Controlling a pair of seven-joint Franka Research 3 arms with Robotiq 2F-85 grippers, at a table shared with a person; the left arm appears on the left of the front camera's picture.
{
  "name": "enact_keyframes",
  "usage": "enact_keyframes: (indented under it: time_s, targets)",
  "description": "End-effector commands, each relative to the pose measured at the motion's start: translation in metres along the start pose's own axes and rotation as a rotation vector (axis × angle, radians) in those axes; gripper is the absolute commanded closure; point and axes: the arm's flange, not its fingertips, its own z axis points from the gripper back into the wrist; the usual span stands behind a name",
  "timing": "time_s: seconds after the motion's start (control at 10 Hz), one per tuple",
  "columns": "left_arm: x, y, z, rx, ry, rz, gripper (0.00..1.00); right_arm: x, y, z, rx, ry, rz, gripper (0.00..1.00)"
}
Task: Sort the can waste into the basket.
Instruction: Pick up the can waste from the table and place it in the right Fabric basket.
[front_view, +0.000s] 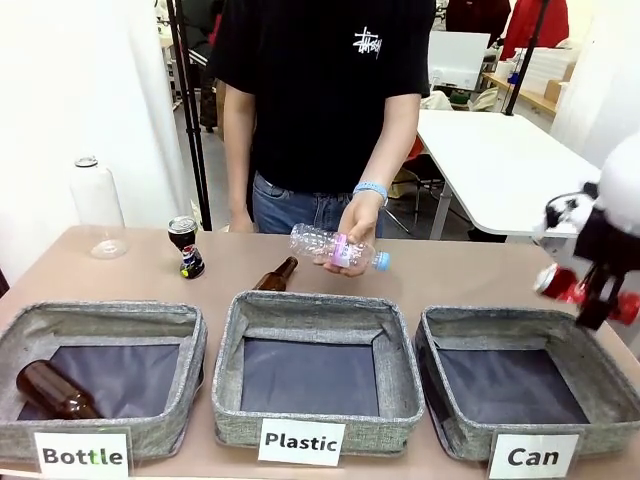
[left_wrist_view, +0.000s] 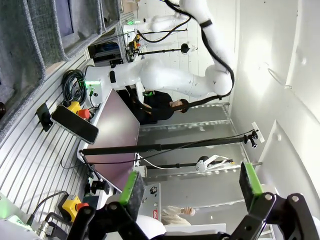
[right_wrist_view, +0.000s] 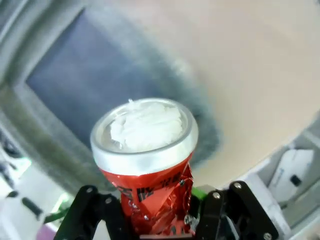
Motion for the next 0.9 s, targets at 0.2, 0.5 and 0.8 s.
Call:
enact_keyframes:
  time_s: [0.2, 0.5, 0.8]
  targets:
    - [0.001, -0.002, 0.001, -0.011, -0.008, -0.006, 0.00, 0.026, 0.051, -0.016, -0.032, 0.113, 0.214, 1.00]
    - [0.001, -0.002, 0.001, -0.011, -0.008, -0.006, 0.00, 0.024, 0.047, -0.017, -0.034, 0.123, 0.258, 1.00]
    - [0.001, -0.002, 0.001, -0.011, -0.008, -0.006, 0.00, 0.019, 0.049, -0.018, -0.048, 0.123, 0.300, 0.14]
